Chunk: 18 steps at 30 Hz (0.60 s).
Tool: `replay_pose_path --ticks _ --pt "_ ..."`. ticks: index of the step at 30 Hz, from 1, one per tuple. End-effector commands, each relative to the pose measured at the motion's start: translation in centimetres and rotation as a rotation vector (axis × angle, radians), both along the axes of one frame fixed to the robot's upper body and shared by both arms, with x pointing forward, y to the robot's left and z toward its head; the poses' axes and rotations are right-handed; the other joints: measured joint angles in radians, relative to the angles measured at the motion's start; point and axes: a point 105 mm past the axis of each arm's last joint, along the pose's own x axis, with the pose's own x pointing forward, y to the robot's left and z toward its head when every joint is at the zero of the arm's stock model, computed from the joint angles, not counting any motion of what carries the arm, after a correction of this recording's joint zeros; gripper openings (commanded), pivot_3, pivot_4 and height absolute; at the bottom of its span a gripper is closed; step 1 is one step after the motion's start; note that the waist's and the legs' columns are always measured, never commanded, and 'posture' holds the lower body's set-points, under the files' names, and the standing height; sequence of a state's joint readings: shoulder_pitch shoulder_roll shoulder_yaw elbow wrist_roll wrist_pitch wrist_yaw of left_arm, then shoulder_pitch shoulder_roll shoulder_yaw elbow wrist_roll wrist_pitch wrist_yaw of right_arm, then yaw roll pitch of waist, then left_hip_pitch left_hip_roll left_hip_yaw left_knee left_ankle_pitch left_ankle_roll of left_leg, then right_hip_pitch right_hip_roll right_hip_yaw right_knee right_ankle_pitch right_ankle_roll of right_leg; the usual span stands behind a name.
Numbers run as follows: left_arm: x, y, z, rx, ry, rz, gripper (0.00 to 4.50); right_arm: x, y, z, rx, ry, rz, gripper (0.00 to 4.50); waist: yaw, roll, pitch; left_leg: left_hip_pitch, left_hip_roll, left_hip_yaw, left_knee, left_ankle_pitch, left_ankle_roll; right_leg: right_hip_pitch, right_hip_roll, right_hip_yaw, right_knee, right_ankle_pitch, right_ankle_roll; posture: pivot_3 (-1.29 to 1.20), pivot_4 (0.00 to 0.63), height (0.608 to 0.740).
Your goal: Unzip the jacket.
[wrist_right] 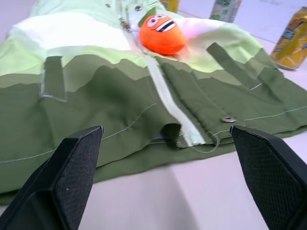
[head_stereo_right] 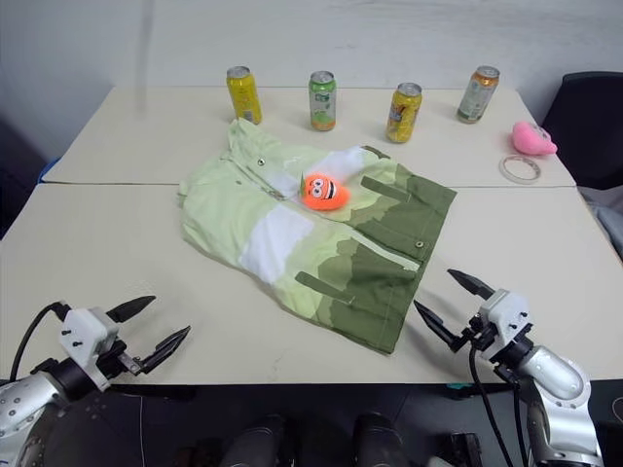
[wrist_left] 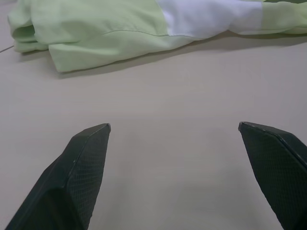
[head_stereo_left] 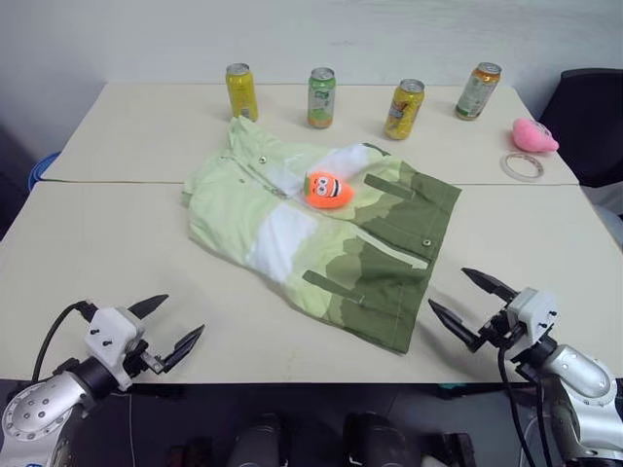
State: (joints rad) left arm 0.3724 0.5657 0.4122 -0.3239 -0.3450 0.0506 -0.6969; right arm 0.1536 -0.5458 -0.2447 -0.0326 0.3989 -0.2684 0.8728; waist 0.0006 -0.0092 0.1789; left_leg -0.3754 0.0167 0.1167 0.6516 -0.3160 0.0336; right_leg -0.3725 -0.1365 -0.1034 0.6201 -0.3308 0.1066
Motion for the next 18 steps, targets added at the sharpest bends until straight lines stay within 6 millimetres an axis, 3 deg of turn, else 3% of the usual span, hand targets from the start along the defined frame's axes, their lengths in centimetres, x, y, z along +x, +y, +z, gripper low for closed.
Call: replay_pose_path --ticks 1,7,10,15,18 --pt "0.0 -0.2 1.0 -0.017 -0.044 -0.008 4.50 -0.7 0.4 1.0 -0.003 -0.058 0.006 4.44 -0.002 0.000 0.000 0.000 0.000 0.000 0.000 0.000 0.000 0.000 0.000 0.000 0.000 0.000 0.000 0.00 0.150 0.740" --pt "0.0 -0.7 0.9 -0.111 0.017 -0.046 4.50 -1.0 1.4 0.9 0.010 -0.058 0.049 4.44 -0.005 0.000 0.000 0.000 0.000 0.000 0.000 0.000 0.000 0.000 0.000 0.000 0.001 0.000 0.000 0.00 0.150 0.740" --pt "0.2 -0.4 2.1 -0.209 0.005 -0.044 4.50 -1.0 2.0 1.3 0.008 -0.074 0.078 4.44 -0.004 0.000 0.000 0.000 0.000 0.000 0.000 0.000 0.000 0.000 0.000 0.000 0.001 0.000 0.000 0.00 0.150 0.740" --pt "0.3 0.4 1.7 -0.193 0.007 -0.037 4.50 -0.8 3.7 3.2 0.064 -0.142 0.137 4.44 -0.004 0.000 0.000 0.000 0.000 0.000 0.000 0.000 0.000 0.000 0.000 0.000 0.001 0.000 0.000 0.00 0.150 0.740" --pt "0.6 1.2 1.4 -0.200 -0.003 -0.013 4.50 -0.9 5.8 5.0 0.101 -0.209 0.221 4.44 -0.005 0.000 0.000 0.000 0.000 0.000 0.000 0.000 0.000 0.000 0.001 0.000 0.001 0.000 0.000 0.00 0.150 0.740"
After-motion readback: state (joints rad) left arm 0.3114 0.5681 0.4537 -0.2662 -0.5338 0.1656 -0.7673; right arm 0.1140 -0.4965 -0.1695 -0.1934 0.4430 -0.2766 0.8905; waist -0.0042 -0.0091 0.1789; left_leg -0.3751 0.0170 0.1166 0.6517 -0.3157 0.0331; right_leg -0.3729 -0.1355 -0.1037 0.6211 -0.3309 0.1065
